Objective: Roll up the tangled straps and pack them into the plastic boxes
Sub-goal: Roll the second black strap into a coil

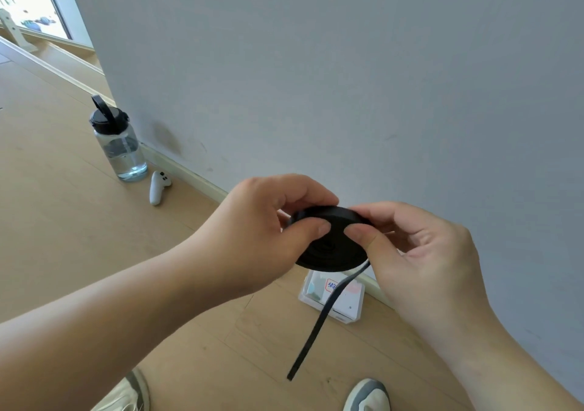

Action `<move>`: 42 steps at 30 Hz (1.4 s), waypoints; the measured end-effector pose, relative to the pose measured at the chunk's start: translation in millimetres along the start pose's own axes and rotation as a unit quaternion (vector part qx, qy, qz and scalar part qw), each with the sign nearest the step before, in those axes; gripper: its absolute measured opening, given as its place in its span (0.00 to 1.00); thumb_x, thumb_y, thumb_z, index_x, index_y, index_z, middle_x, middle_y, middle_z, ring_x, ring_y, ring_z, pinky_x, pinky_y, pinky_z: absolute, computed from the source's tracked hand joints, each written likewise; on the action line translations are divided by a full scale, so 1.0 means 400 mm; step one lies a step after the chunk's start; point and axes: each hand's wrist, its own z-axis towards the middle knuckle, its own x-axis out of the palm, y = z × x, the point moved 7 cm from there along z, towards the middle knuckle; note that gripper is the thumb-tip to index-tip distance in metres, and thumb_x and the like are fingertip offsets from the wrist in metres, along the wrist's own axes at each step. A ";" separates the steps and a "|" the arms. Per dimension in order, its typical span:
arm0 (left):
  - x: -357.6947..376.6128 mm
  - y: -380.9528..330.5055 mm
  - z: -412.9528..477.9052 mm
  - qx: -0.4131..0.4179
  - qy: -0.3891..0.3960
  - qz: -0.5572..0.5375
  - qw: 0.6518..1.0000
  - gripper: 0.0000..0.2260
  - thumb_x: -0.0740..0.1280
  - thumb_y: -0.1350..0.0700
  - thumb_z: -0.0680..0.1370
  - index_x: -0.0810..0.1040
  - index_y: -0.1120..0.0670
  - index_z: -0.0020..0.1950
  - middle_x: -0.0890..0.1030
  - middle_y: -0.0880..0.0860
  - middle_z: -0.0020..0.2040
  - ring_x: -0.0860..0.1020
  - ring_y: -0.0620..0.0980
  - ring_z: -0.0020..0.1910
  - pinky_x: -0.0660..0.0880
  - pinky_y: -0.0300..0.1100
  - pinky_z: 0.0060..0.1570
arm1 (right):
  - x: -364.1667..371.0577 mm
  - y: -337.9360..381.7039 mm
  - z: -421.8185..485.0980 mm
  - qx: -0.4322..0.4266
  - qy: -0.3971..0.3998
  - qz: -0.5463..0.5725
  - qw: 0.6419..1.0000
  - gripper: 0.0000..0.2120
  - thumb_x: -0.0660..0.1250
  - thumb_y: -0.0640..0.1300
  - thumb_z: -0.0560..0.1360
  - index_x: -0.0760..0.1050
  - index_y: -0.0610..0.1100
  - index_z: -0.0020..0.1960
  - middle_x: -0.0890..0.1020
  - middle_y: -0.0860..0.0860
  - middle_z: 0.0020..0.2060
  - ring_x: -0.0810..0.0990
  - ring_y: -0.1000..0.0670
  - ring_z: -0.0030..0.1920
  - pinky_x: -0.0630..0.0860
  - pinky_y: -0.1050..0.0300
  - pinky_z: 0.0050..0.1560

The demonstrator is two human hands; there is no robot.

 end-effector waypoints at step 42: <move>-0.014 0.050 0.010 -0.058 -0.083 -0.209 0.973 0.10 0.76 0.60 0.76 0.87 0.44 0.49 0.86 0.48 0.44 0.86 0.53 0.46 0.85 0.49 0.44 | 0.000 -0.042 0.010 0.059 -0.016 0.148 0.987 0.14 0.77 0.34 0.72 0.86 0.52 0.48 0.89 0.54 0.42 0.88 0.53 0.45 0.84 0.58 0.50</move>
